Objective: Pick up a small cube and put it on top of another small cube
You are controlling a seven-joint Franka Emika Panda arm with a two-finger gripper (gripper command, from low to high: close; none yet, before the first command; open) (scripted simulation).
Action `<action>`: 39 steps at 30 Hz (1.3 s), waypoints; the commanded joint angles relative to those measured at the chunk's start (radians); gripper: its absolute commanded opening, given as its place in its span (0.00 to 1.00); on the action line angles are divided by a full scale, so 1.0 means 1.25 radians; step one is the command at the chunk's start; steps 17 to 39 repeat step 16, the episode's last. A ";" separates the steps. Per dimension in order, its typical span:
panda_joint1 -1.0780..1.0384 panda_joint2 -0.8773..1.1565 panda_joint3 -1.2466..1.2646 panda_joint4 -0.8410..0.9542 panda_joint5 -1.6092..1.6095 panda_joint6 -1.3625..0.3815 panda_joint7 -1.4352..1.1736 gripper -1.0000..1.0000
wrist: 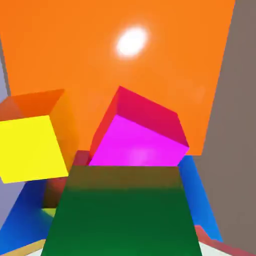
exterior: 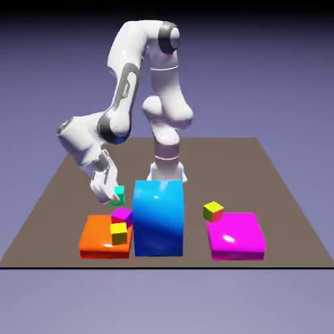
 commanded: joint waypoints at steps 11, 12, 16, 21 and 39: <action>0.318 0.039 -0.299 -0.019 0.057 0.044 -0.042 0.00; 0.347 0.042 -0.326 -0.021 0.062 0.048 -0.046 0.00; 0.463 0.056 -0.435 -0.028 0.084 0.064 -0.062 0.00; 0.463 0.056 -0.435 -0.028 0.084 0.064 -0.062 0.00; 0.463 0.056 -0.435 -0.028 0.084 0.064 -0.062 0.00</action>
